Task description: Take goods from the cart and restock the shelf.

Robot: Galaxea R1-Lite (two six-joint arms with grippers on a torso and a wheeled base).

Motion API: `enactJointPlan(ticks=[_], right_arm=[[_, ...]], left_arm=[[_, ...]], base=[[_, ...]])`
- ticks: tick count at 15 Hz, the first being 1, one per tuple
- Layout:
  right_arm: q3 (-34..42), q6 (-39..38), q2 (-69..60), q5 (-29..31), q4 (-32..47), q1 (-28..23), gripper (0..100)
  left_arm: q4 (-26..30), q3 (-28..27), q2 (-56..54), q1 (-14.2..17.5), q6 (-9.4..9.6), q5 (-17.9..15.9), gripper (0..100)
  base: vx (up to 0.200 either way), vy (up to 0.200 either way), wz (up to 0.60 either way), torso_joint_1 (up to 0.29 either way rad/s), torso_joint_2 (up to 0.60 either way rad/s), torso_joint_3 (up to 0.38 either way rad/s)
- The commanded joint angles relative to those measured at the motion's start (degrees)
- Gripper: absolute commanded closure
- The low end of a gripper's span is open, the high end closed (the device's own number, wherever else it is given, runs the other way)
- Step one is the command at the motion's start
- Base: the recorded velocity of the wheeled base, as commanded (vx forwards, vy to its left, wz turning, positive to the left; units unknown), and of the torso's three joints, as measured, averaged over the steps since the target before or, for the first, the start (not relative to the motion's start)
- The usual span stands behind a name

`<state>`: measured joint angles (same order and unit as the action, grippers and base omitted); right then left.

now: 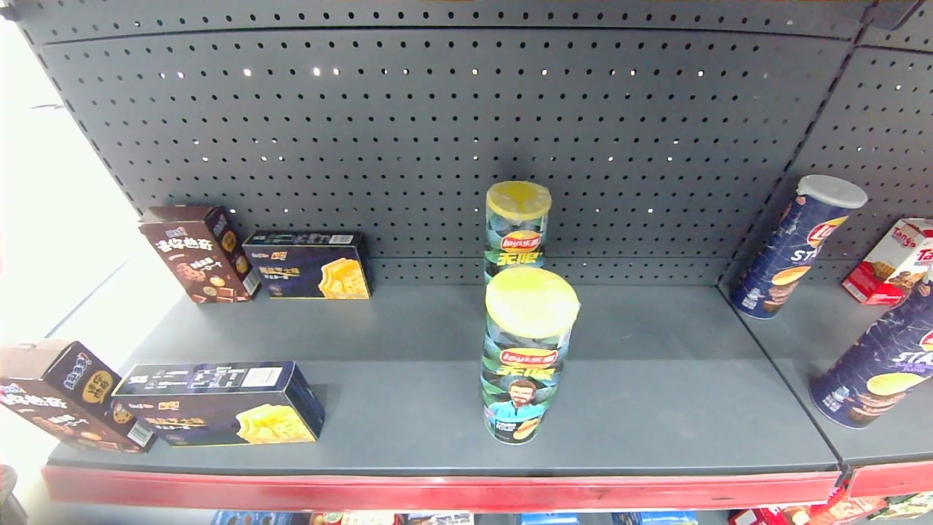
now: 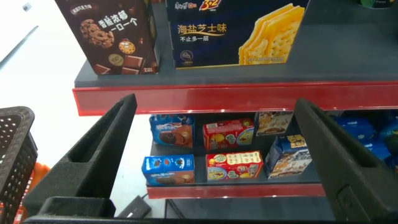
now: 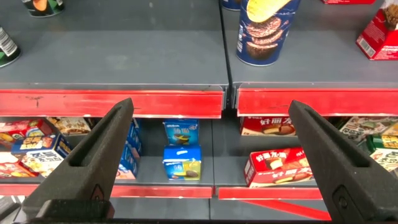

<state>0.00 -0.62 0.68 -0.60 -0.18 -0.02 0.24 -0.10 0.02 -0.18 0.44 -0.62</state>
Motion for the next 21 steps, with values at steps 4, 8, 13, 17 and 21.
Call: enactJointPlan(ticks=[4, 8, 13, 17, 21], right_arm=[[0.0, 0.01, 0.11, -0.02, -0.08, 0.02, 0], [0.0, 0.01, 0.11, -0.02, -0.08, 0.02, 0], [0.0, 0.01, 0.11, -0.02, -0.08, 0.02, 0], [0.0, -0.08, 0.11, -0.02, -0.08, 0.02, 0], [0.0, -0.08, 0.02, -0.02, -0.08, 0.11, 0]], left_arm=[[0.02, 0.01, -0.02, 0.01, 0.09, 0.01, 0], [0.02, 0.01, -0.02, 0.01, 0.0, 0.01, 0], [0.02, 0.01, -0.02, 0.01, 0.0, 0.01, 0], [0.02, 0.01, -0.02, 0.01, 0.09, -0.08, 0], [0.02, 0.01, -0.02, 0.01, 0.09, -0.08, 0]], base=[[0.0, 0.0, 0.0, 0.0, 0.0, 0.0], [0.0, -0.1, 0.0, -0.001, 0.0, 0.0], [-0.04, 0.0, 0.0, 0.001, 0.0, 0.0], [0.0, 0.0, 0.0, 0.0, 0.0, 0.0], [-0.1, 0.0, 0.0, -0.001, 0.0, 0.001]])
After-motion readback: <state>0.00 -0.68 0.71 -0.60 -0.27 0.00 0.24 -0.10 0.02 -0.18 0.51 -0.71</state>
